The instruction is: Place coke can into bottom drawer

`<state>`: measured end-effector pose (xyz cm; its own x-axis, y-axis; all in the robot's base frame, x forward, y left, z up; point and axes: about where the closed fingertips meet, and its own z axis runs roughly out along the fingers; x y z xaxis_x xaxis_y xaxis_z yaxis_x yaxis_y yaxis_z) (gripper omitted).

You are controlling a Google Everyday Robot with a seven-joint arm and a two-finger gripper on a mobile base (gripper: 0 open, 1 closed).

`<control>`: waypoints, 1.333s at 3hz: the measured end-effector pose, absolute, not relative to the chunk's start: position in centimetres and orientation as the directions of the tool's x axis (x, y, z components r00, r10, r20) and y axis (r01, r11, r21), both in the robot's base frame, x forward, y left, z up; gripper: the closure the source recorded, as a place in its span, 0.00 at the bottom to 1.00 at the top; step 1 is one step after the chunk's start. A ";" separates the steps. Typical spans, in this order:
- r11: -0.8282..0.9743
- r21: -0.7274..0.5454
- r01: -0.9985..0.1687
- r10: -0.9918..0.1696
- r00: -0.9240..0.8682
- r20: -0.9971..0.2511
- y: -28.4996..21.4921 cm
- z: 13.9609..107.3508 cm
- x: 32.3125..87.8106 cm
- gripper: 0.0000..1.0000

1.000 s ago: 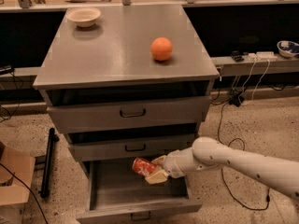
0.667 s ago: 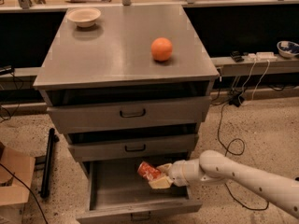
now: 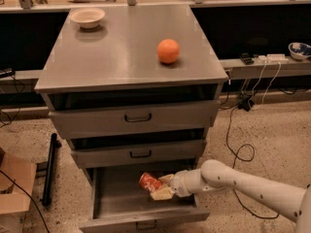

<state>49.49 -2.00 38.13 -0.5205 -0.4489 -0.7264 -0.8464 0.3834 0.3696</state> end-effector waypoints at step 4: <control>0.414 0.529 -0.741 -0.420 -0.671 -0.611 2.2 22.3 52.1 0.82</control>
Offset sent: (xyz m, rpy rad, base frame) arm 0.0201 0.0396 -0.1460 -0.1043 0.1937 -0.0171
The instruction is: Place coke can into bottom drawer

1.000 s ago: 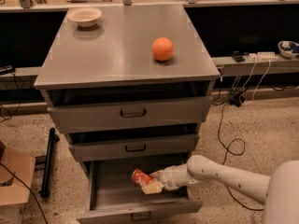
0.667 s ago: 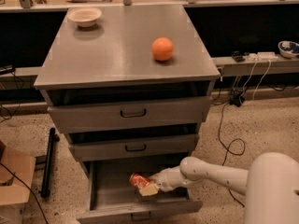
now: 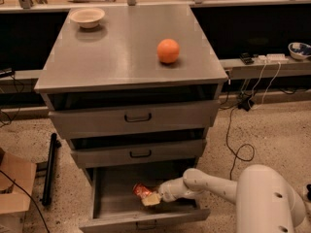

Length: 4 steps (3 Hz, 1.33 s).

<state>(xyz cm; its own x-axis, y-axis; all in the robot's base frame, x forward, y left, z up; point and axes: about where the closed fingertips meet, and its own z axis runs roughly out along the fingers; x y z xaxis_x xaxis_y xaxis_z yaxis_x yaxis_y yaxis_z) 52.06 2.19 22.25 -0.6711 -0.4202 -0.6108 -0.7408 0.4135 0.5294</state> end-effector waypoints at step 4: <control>0.429 0.560 -0.709 -0.436 -0.705 -0.559 4.0 17.0 53.1 0.00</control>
Offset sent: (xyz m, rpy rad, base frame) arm 0.0151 0.0193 -0.0742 -0.0432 0.0849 -0.0048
